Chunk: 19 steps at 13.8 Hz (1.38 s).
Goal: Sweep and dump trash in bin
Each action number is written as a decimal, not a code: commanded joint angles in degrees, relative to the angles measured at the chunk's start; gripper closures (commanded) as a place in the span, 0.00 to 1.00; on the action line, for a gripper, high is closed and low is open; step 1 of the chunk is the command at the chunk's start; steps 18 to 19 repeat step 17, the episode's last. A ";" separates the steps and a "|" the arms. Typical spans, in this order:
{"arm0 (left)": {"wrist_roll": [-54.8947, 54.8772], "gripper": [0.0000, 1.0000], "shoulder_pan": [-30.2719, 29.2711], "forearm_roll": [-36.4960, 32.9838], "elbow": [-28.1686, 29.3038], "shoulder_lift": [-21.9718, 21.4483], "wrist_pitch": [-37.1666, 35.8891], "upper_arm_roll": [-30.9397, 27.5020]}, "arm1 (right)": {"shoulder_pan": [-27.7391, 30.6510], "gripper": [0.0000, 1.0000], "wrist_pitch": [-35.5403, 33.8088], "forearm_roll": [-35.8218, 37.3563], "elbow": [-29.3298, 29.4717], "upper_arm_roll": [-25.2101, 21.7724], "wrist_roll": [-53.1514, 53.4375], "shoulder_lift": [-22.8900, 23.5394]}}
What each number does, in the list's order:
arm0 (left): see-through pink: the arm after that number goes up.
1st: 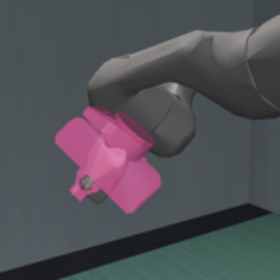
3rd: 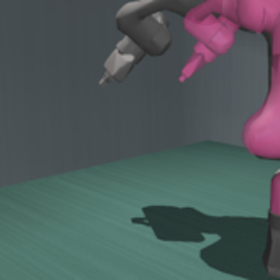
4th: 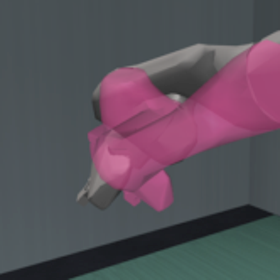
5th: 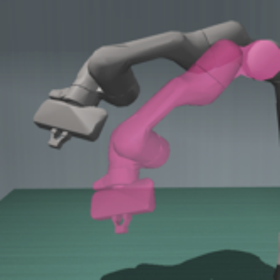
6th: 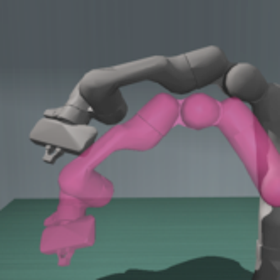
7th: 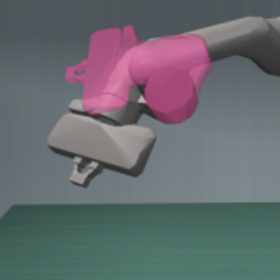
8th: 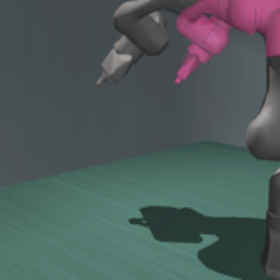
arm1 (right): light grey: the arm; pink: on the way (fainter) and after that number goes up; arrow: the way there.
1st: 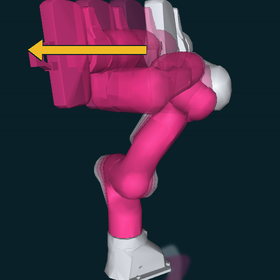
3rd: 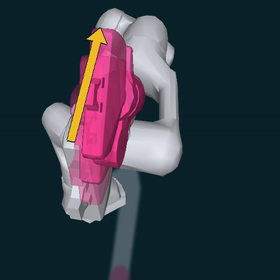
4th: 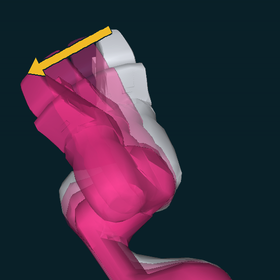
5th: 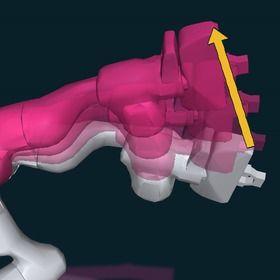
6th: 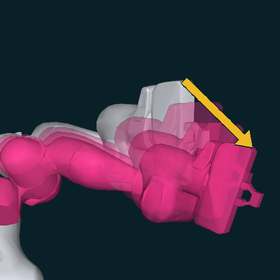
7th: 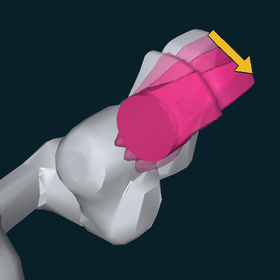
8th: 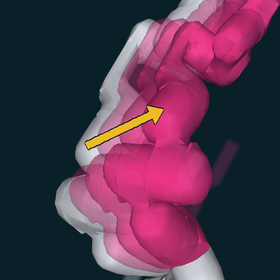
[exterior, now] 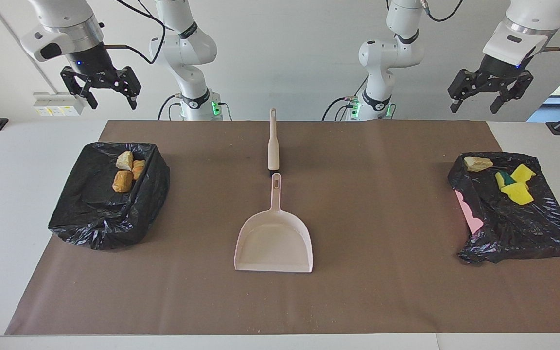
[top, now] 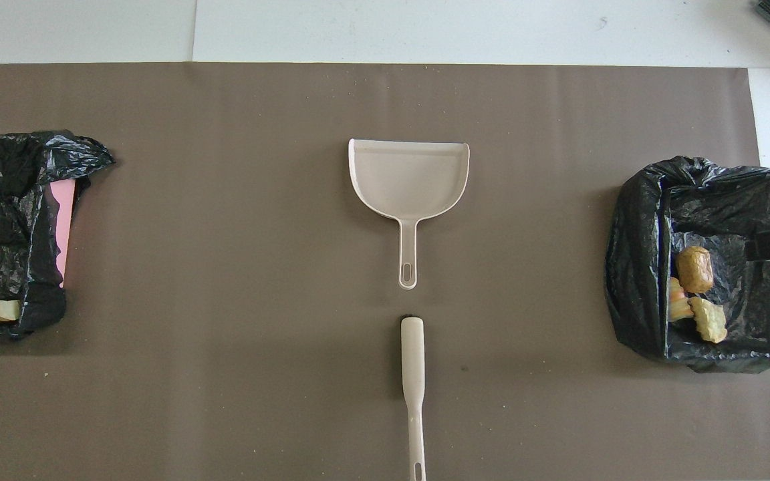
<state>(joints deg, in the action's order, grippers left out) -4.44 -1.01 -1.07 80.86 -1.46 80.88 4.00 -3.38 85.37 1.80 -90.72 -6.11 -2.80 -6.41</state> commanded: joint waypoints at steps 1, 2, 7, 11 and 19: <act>-1.71 0.00 -0.75 0.72 -2.29 1.29 -2.05 0.39 | 0.39 0.00 0.94 0.22 -1.91 0.40 -1.33 -1.50; -1.62 0.00 -0.83 0.72 -1.85 0.33 -2.04 -0.04 | 0.39 0.00 0.86 0.22 -1.91 0.40 -1.42 -1.58; -0.74 0.00 -0.83 0.81 -0.44 -0.47 -1.95 -0.31 | 0.48 0.00 0.77 0.22 -2.00 0.40 -1.42 -1.58; 4.95 0.00 -0.83 0.81 0.79 -1.26 -1.34 -0.40 | 0.48 0.00 0.68 0.22 -2.00 0.40 -1.42 -1.58; 4.53 0.00 -0.66 0.81 1.05 -1.35 -1.69 -0.31 | 0.48 0.00 0.68 0.22 -2.00 0.40 -1.42 -1.58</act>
